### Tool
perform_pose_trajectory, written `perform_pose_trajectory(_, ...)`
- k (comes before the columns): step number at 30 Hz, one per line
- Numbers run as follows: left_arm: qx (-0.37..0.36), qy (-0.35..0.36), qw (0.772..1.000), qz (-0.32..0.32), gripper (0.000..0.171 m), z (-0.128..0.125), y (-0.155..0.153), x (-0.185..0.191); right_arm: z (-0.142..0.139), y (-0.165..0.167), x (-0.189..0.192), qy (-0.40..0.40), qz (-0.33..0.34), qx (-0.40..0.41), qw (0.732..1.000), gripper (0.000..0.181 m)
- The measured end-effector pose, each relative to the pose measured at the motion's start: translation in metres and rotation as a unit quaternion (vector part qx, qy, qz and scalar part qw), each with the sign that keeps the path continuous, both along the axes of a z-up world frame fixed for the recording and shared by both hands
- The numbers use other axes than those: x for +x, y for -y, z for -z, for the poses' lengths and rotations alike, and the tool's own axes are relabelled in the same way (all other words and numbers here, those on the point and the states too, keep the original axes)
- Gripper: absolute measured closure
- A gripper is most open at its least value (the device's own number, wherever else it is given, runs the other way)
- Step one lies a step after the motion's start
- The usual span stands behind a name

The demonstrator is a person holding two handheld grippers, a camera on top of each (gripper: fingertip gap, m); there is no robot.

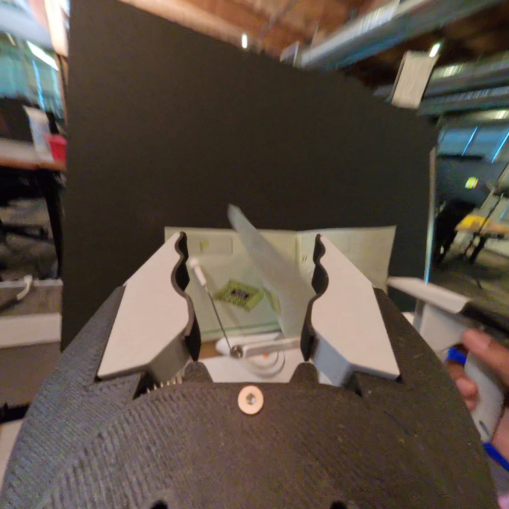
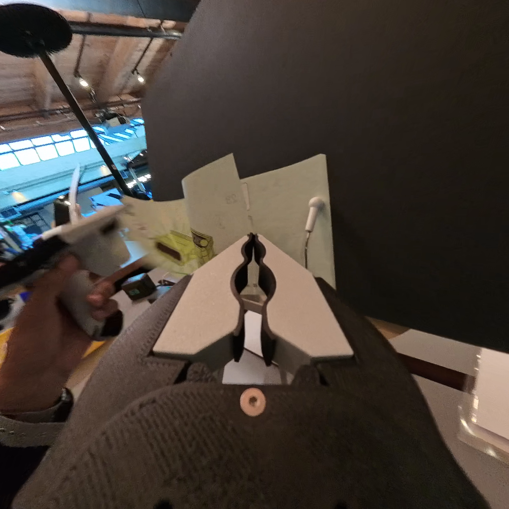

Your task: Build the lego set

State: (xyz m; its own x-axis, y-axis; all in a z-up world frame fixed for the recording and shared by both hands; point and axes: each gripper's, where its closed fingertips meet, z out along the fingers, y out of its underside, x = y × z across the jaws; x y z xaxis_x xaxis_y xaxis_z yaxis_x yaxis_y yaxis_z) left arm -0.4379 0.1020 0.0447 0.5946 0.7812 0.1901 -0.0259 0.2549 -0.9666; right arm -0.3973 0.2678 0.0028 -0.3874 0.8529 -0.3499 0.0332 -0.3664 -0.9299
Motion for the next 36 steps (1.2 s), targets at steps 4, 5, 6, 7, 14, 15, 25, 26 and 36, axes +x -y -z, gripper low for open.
perform_pose_trajectory(4,0.025,-0.153,0.988,0.005,0.102,-0.05,0.0,0.051,0.005,-0.007,-0.003,0.012,0.037,0.023,0.999,0.181)
perform_pose_trajectory(5,0.028,-0.192,0.981,0.015,0.111,-0.058,-0.006,0.067,0.004,-0.008,-0.003,0.009,0.045,0.024,0.999,0.181)
perform_pose_trajectory(6,0.032,-0.235,0.971,0.032,0.121,-0.065,-0.013,0.086,0.002,-0.009,-0.003,0.004,0.048,0.023,0.999,0.181)
perform_pose_trajectory(7,0.036,-0.276,0.959,0.051,0.131,-0.069,-0.021,0.106,-0.001,-0.01,-0.002,-0.001,0.048,0.019,0.999,0.181)
perform_pose_trajectory(14,-0.04,-0.259,0.959,0.108,0.171,-0.031,-0.108,0.135,-0.004,-0.014,0.002,-0.008,0.044,0.016,0.999,0.181)
perform_pose_trajectory(15,-0.069,-0.209,0.97,0.101,0.171,-0.015,-0.118,0.117,-0.003,-0.014,0.002,-0.006,0.04,0.014,0.999,0.181)
perform_pose_trajectory(25,-0.19,0.008,0.982,-0.018,0.171,0.066,-0.101,0.019,0.0,-0.016,-0.001,-0.001,0.033,-0.002,0.999,0.169)
perform_pose_trajectory(26,-0.19,0.021,0.982,-0.006,0.171,0.071,-0.106,0.019,0.0,-0.017,-0.001,-0.002,0.035,-0.004,0.999,0.165)
perform_pose_trajectory(36,-0.161,0.025,0.986,0.045,0.171,0.076,-0.121,0.025,0.026,-0.029,-0.005,0.075,0.071,0.079,0.991,0.161)
